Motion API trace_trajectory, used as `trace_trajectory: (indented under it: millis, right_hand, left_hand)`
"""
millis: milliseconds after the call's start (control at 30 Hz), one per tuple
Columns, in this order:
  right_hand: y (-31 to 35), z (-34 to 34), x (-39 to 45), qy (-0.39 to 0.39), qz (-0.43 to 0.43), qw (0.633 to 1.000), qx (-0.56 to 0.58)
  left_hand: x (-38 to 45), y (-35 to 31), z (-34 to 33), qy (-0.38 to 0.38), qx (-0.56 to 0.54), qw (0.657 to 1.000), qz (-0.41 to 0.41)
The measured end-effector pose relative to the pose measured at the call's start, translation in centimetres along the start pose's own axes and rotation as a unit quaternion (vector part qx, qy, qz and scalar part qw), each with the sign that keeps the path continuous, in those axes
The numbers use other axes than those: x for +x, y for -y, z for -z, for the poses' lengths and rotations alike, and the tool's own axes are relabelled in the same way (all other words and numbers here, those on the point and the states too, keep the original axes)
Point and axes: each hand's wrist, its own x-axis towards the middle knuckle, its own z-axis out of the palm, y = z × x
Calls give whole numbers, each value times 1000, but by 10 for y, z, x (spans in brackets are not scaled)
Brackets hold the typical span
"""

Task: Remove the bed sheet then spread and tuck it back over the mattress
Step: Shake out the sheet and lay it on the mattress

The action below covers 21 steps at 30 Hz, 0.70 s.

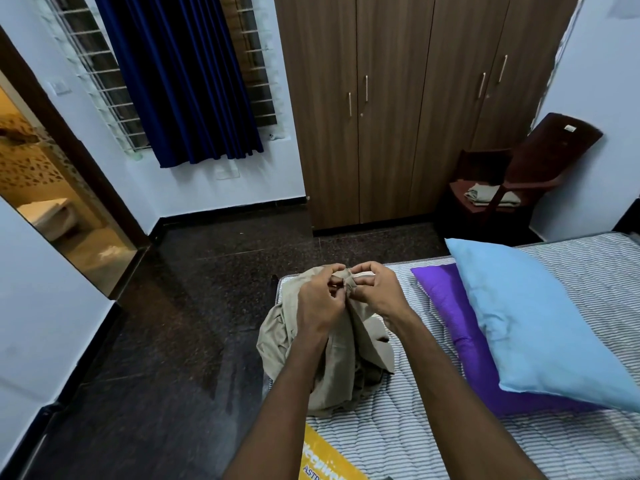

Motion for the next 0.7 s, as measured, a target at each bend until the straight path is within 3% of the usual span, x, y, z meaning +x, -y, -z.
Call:
trace_trajectory:
  millis: [100, 500, 700]
  right_hand:
    - [1, 2, 2, 10, -19, 999, 29]
    - [4, 4, 1, -115, -13, 980, 164]
    - [2, 7, 3, -62, 10, 992, 106]
  left_hand:
    - [-1, -2, 1, 7, -7, 1000, 1]
    - [-3, -14, -2, -39, -45, 998, -5]
    - [-3, -11, -8, -25, -2, 1000, -13]
